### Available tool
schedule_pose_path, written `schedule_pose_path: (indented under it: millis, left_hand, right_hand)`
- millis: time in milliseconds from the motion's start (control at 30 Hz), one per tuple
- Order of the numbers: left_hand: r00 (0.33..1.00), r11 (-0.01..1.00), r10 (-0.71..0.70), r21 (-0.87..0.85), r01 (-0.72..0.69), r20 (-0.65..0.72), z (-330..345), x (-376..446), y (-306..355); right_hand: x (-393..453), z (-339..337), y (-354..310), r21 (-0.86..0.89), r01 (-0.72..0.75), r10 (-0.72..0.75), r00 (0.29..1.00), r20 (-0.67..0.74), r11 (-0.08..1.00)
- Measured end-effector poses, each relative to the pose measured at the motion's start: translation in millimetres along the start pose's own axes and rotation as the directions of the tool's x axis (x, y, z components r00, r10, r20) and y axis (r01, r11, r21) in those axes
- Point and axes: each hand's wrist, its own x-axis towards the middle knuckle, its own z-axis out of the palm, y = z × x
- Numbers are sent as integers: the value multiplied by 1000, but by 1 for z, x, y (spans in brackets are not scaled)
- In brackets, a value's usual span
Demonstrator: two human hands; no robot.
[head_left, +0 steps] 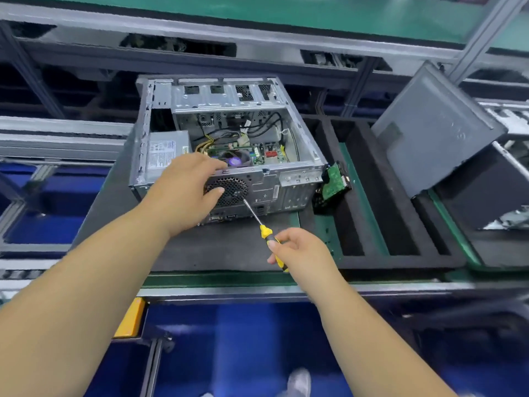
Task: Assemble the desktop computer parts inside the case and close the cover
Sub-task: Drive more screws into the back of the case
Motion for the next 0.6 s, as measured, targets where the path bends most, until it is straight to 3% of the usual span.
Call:
schedule_pose_path:
  millis: [133,367,600]
  left_hand:
    - [986,971,146,181,-159,84,4,6,-12]
    - [979,940,140,292,-177,146,7,24,-21]
    - [987,968,133,200,-149,94,9,29,-23]
  right_hand:
    - [-3,24,11,2,-97,97,993,-72,995]
    - [3,45,14,30,-156,159,971,-179,987]
    - [1,51,7,59,-141,150,966,-211,988]
